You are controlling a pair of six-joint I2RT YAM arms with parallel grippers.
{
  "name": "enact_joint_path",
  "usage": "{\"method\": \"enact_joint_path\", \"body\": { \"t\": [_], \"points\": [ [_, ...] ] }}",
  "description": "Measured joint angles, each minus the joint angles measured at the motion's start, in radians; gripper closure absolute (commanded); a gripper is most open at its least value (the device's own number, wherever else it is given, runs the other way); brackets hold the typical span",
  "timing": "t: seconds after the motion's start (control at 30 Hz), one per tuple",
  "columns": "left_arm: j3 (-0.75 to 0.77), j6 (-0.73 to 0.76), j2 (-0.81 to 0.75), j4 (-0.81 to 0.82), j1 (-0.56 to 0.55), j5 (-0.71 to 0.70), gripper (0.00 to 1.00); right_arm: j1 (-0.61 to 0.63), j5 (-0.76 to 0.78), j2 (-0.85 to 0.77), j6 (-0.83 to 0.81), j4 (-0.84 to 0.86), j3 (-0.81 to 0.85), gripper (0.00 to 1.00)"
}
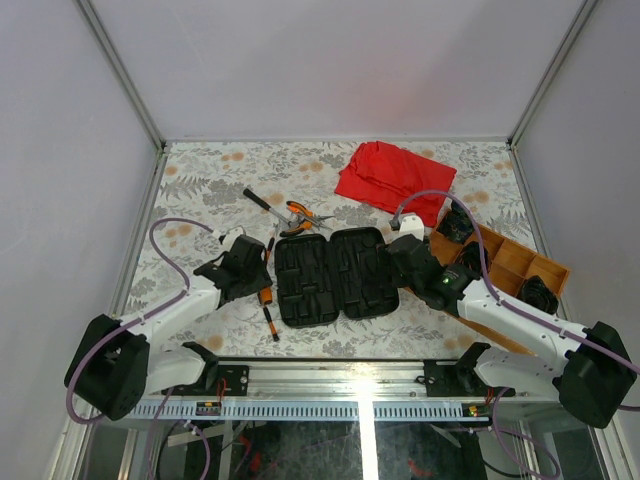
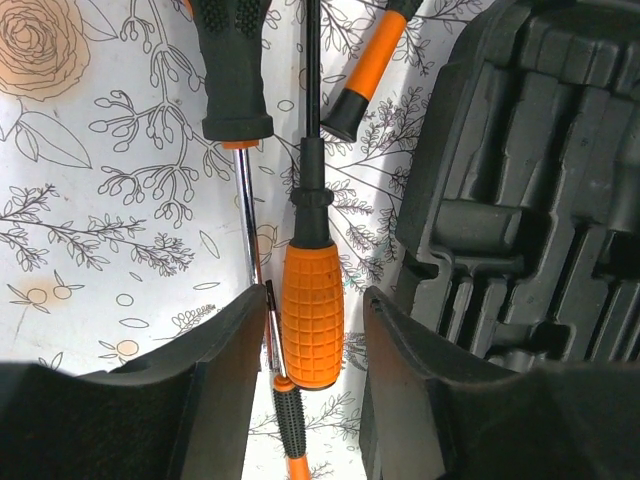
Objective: Sort the tools into containers
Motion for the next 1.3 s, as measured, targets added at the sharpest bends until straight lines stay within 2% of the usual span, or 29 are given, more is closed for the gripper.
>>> {"method": "enact_joint_path", "body": {
  "t": [0.37, 0.77, 1.07, 1.3],
  "points": [
    [0.000, 0.007, 0.056, 0.049, 0.000, 0.030, 0.62, 0.000, -0.001, 0.000, 0.002, -0.002, -0.008, 0.30],
    [0.000, 0.016, 0.121, 0.058, 0.001, 0.031, 0.64, 0.000, -0.011, -0.006, 0.005, -0.003, -0.009, 0.31],
    [0.000, 0.022, 0.123, 0.071, 0.001, 0.035, 0.80, 0.000, -0.018, -0.007, 0.008, -0.005, -0.009, 0.31],
    [0.001, 0.034, 0.068, 0.061, 0.001, 0.033, 0.86, 0.000, -0.010, -0.055, 0.020, -0.012, -0.012, 0.22]
  ]
}}
